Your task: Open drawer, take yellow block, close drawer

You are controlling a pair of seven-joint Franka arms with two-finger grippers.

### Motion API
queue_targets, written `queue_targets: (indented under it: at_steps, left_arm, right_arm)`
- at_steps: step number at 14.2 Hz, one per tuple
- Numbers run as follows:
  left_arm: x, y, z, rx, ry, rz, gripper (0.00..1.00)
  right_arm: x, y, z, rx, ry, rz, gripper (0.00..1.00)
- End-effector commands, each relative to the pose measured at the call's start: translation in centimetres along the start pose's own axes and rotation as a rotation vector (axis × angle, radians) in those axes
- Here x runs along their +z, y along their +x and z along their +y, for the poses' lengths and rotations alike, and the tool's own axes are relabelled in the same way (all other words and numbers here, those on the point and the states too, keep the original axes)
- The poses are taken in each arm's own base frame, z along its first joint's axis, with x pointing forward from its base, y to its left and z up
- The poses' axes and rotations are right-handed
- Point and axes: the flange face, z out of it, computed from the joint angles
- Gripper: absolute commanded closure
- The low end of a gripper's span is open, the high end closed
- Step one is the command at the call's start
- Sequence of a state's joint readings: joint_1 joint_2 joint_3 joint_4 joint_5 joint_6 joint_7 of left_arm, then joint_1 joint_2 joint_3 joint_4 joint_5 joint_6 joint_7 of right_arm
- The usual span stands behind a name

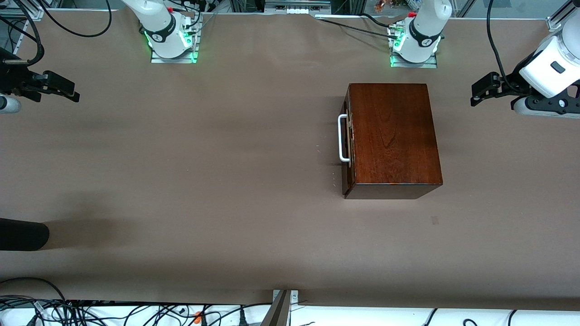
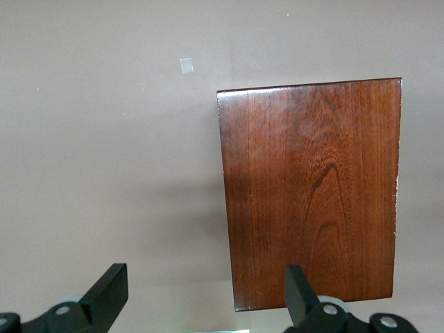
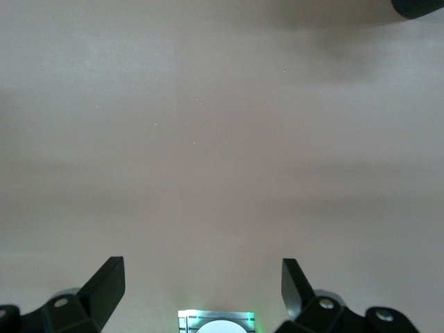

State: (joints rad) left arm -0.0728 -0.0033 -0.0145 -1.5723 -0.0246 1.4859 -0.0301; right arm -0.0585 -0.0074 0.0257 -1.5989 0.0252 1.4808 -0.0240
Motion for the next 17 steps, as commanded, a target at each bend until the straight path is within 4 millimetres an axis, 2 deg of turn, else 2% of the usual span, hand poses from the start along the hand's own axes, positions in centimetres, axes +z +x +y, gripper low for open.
queue_targets:
  at_steps: [1, 8, 10, 13, 16, 17]
  left_arm:
    - [-0.5, -0.6, -0.3, 0.02, 0.009, 0.003, 0.0]
    - [-0.4, -0.4, -0.1, 0.013, 0.036, 0.006, 0.0]
    - [-0.9, -0.4, -0.8, -0.002, 0.016, 0.018, 0.0]
    - [-1.1, -0.4, -0.8, -0.002, 0.008, 0.022, 0.0]
    - [-0.5, -0.1, 1.8, -0.005, -0.012, 0.02, 0.0]
    - [-0.3, 0.0, 3.9, -0.016, -0.014, 0.025, 0.0]
  right_arm:
    - [-0.2, -0.2, 0.1, 0.005, -0.002, -0.006, 0.0]
    - [-0.2, -0.2, 0.1, 0.005, -0.002, -0.006, 0.0]
    - [-0.2, -0.2, 0.1, 0.005, -0.002, -0.006, 0.0]
    - [-0.2, -0.2, 0.1, 0.005, -0.002, -0.006, 0.0]
    - [-0.2, -0.2, 0.1, 0.005, -0.002, -0.006, 0.0]
    - [-0.2, -0.2, 0.1, 0.005, -0.002, -0.004, 0.0]
